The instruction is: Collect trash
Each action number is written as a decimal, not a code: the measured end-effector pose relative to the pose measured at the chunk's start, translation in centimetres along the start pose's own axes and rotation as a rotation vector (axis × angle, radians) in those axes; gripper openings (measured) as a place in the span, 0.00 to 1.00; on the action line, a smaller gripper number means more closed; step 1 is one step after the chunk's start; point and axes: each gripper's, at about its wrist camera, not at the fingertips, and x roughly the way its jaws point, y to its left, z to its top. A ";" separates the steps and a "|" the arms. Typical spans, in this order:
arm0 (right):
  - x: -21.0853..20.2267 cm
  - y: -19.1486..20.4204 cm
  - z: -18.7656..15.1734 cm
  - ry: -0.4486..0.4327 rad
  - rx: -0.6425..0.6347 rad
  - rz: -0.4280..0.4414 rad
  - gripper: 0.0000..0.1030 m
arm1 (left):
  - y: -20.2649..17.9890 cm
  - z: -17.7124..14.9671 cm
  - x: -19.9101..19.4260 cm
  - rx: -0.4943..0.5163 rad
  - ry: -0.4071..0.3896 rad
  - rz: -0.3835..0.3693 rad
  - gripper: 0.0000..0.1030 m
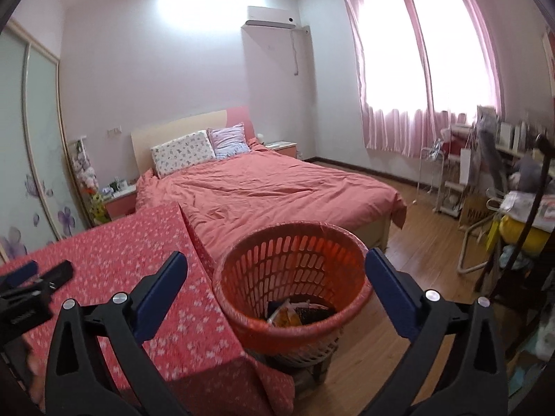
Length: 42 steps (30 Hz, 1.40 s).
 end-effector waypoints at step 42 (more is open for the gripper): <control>-4.4 4.3 -7.0 0.086 -0.124 -0.134 0.98 | 2.2 -8.4 -6.4 -0.144 0.097 0.239 0.96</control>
